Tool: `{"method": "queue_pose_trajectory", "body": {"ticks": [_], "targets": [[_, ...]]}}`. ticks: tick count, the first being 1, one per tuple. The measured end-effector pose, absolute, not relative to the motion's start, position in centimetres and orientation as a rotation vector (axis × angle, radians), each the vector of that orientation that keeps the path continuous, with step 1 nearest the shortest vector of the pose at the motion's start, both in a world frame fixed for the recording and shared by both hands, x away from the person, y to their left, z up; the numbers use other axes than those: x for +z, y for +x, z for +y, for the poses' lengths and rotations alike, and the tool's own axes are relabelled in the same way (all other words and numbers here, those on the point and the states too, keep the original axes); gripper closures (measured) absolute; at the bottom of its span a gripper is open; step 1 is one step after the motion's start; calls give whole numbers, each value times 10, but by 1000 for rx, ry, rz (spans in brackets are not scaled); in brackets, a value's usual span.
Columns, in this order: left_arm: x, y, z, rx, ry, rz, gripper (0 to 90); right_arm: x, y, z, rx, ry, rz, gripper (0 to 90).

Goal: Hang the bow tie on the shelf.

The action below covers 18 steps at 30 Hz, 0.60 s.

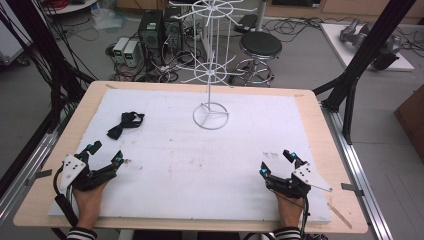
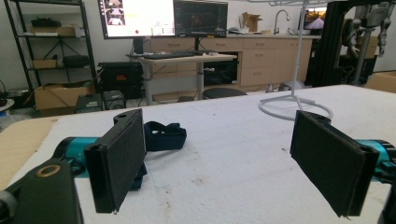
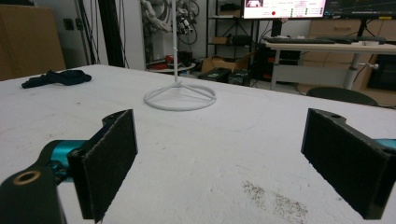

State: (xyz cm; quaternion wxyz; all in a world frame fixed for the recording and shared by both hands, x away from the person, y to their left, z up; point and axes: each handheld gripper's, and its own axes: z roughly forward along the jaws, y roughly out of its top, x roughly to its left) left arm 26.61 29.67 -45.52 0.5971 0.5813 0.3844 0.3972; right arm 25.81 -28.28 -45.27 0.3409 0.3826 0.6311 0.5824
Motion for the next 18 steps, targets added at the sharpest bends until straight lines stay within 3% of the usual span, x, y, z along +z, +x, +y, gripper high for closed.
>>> {"method": "queue_pose_trajectory", "body": {"ticks": [18], "targets": [[-455, 266, 296, 937, 1342, 906, 180, -453, 257, -282, 1502, 984, 1633, 97]]}}
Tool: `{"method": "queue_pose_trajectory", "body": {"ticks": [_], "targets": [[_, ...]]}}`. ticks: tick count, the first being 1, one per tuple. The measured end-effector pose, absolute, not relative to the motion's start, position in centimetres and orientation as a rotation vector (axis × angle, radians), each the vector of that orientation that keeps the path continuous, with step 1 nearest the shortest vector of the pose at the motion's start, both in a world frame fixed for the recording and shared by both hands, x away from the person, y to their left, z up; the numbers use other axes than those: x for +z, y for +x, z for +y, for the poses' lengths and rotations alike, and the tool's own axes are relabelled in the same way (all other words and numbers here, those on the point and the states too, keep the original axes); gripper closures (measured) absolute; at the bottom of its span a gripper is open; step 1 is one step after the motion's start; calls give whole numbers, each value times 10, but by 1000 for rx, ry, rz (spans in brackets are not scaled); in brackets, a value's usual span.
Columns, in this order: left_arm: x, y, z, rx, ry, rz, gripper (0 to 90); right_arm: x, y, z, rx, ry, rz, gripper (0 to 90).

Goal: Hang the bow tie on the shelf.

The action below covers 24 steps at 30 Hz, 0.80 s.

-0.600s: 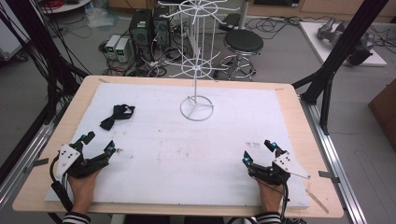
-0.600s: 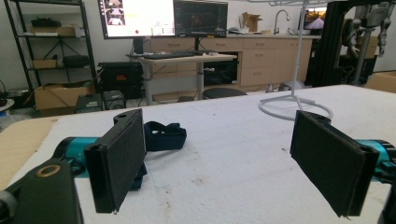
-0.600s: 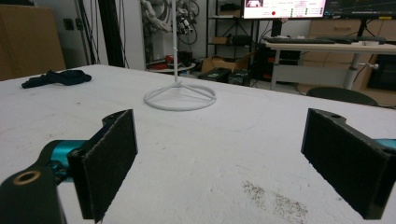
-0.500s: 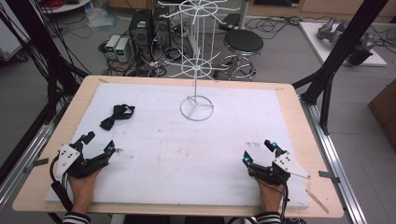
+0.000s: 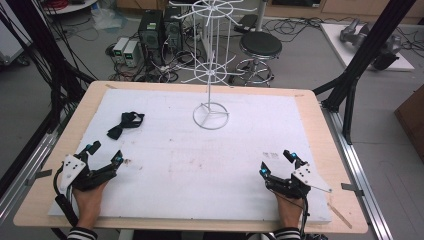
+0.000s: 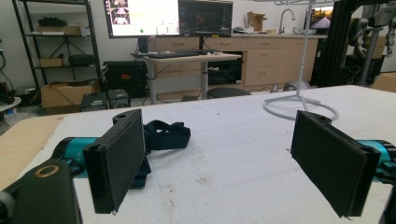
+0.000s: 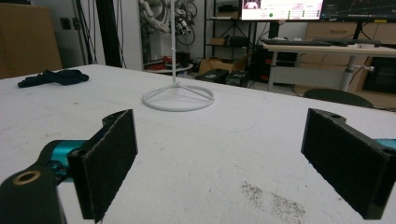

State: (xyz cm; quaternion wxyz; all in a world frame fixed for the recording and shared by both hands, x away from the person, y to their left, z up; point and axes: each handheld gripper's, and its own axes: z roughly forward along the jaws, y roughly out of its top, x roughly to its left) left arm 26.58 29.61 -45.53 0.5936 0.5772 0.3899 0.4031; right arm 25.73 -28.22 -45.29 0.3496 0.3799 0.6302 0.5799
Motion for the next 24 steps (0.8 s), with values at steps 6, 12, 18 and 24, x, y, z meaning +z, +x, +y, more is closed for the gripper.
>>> {"method": "queue_pose_trajectory", "body": {"ticks": [6, 12, 18, 24], "targets": [[-455, 266, 296, 934, 1340, 912, 180, -453, 257, -282, 1506, 994, 1632, 97], [-455, 266, 297, 930, 1331, 914, 181, -453, 258, -282, 1504, 983, 1634, 97], [-455, 268, 300, 935, 1323, 927, 182, -453, 258, -282, 1504, 983, 1635, 97], [-447, 272, 306, 899, 1321, 932, 182, -453, 258, -283, 1505, 986, 1635, 97]]}}
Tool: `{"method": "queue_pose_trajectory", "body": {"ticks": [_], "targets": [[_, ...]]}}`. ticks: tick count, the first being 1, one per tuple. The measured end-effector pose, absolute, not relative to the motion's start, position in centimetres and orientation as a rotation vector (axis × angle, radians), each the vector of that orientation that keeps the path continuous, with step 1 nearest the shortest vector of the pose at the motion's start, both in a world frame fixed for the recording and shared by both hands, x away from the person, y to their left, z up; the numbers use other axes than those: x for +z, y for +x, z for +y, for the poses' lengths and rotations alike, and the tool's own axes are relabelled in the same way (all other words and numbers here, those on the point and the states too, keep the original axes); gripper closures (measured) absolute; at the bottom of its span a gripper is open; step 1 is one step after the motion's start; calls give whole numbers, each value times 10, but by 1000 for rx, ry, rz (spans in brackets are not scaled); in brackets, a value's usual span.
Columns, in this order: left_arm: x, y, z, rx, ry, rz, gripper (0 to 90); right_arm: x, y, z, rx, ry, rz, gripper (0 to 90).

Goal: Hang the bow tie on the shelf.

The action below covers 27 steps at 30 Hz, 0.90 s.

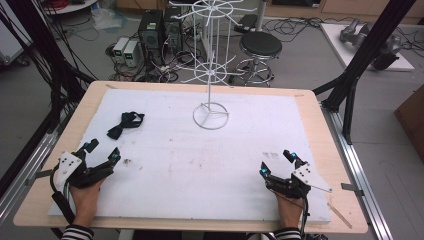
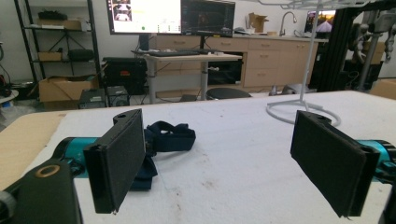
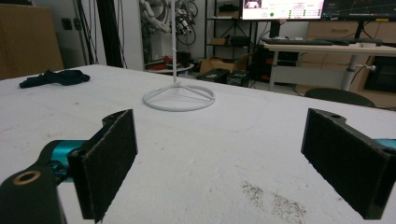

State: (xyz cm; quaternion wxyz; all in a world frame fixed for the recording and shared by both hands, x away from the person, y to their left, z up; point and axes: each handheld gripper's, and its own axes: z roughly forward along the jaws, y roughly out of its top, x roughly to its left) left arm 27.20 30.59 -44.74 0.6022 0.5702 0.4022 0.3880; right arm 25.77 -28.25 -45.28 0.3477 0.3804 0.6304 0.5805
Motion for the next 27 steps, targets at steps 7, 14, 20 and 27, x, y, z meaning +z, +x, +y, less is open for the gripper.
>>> {"method": "queue_pose_trajectory", "body": {"ticks": [7, 14, 20, 27], "targets": [[-430, 279, 314, 852, 1334, 944, 182, -453, 258, -282, 1504, 985, 1634, 97], [-415, 292, 320, 819, 1389, 941, 187, -453, 258, -283, 1505, 983, 1635, 97], [-406, 311, 320, 809, 1485, 940, 188, -453, 258, -282, 1506, 988, 1634, 97], [-403, 333, 317, 759, 1585, 958, 188, -453, 258, -282, 1506, 988, 1634, 97]]}}
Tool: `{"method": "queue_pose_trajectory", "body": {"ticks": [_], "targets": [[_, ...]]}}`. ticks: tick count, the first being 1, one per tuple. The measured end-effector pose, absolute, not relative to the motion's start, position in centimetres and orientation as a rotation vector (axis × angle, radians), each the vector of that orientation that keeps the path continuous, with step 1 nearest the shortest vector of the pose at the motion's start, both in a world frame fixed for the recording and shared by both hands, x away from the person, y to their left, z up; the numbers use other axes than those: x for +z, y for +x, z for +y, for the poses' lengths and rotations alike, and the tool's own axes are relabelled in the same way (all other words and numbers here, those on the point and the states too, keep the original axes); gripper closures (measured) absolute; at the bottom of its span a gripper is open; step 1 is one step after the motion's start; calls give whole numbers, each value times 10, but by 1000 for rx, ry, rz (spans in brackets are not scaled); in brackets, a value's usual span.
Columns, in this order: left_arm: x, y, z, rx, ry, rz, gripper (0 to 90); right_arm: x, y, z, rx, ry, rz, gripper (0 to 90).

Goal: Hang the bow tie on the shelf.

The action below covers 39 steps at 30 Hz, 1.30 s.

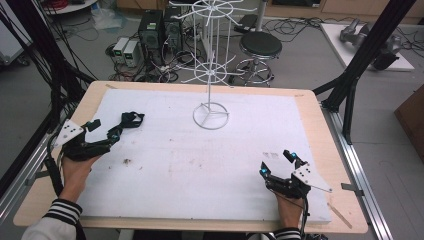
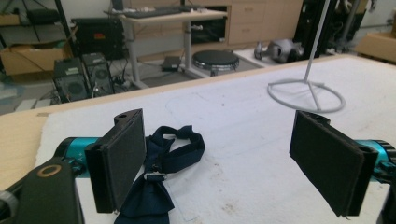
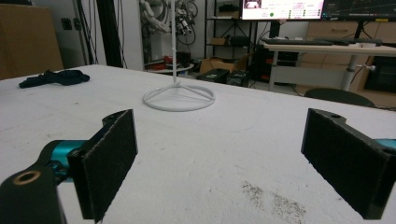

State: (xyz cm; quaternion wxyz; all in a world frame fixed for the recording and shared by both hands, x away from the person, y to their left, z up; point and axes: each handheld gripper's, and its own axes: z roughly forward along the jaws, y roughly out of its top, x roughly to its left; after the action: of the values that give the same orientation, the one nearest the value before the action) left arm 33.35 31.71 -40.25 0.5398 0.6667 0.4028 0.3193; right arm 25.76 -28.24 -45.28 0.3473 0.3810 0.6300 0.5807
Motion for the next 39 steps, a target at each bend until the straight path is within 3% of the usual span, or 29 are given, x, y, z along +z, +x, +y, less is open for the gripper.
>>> {"method": "queue_pose_trajectory", "body": {"ticks": [6, 17, 39], "targets": [[-398, 349, 314, 702, 1664, 964, 187, -453, 257, -282, 1507, 992, 1634, 97], [-390, 364, 314, 692, 1743, 988, 188, -453, 258, -282, 1506, 988, 1634, 97], [-390, 412, 301, 663, 2056, 1015, 197, -453, 258, -282, 1494, 995, 1638, 98]]}}
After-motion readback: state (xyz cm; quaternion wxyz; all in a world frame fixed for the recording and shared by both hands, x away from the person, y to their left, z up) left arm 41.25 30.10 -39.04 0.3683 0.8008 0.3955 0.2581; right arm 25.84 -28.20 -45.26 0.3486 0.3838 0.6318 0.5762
